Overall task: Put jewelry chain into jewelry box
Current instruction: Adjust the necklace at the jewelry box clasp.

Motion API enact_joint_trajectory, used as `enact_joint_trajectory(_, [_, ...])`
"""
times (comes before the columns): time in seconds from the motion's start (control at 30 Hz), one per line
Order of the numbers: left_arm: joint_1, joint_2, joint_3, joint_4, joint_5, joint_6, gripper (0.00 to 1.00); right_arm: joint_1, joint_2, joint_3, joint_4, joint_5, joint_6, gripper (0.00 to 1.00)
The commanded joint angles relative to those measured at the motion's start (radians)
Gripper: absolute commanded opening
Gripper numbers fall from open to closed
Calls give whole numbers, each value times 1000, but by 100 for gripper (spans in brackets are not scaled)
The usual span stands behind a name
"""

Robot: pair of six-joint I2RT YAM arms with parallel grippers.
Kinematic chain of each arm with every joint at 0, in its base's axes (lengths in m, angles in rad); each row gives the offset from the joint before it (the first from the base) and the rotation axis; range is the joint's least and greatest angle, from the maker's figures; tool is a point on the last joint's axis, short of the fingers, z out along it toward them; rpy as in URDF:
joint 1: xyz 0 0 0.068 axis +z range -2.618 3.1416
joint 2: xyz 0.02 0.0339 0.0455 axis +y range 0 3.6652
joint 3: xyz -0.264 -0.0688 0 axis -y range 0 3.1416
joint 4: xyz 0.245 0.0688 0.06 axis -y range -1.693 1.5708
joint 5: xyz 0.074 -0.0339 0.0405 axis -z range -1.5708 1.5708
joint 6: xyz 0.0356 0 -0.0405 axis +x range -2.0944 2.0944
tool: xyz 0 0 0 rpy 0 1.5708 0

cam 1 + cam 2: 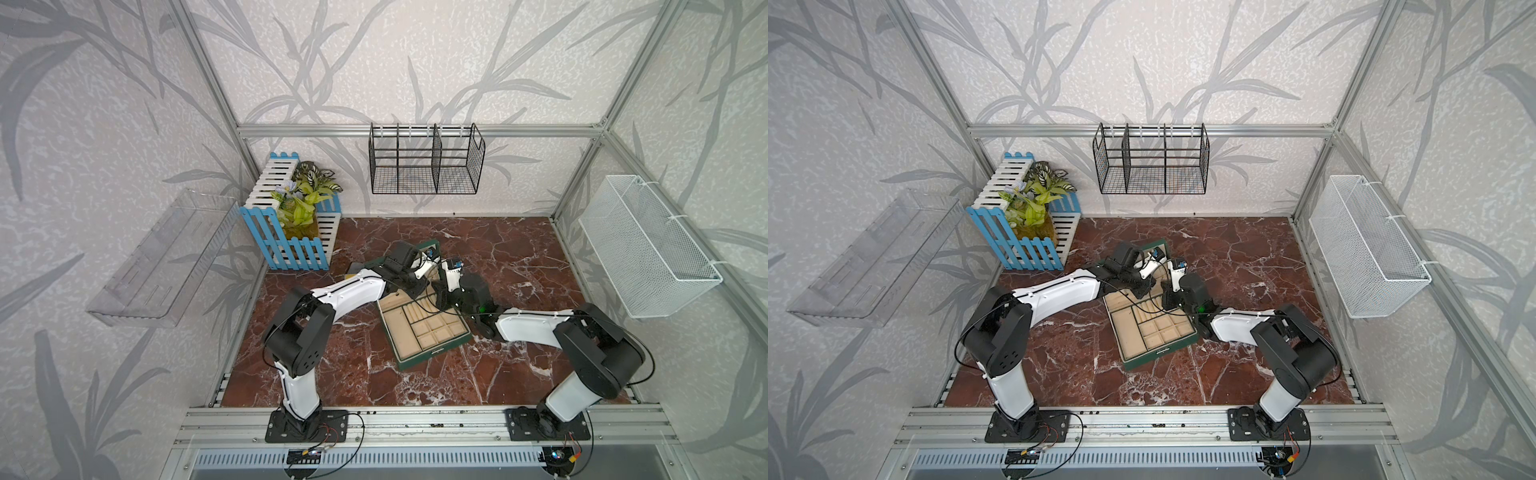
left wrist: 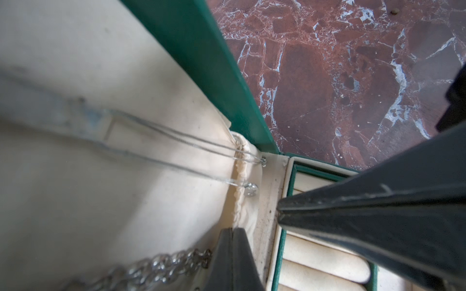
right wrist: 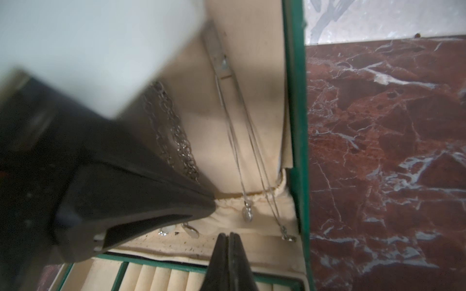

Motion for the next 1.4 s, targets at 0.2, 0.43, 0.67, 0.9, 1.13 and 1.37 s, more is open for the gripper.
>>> enact_joint_trajectory(0.2, [4,-25,-14,23,14,-5,0,4,-39,-5,-23,25,8,13])
enact_joint_trajectory(0.43, [5,-27,-14,21,14,-4,0,-1,8,39,-23,50,18,27])
enact_joint_trajectory(0.67, [5,-26,-14,20,17,-2,0,-8,58,74,2,62,5,30])
enact_joint_trajectory(0.9, [6,-27,-13,18,18,-1,0,-17,100,99,11,60,-16,30])
enact_joint_trajectory(1.13, [7,-27,-12,17,17,1,0,-24,125,119,4,49,-30,21])
enact_joint_trajectory(1.37, [6,-29,-12,17,11,-1,0,-24,92,94,0,24,-24,3])
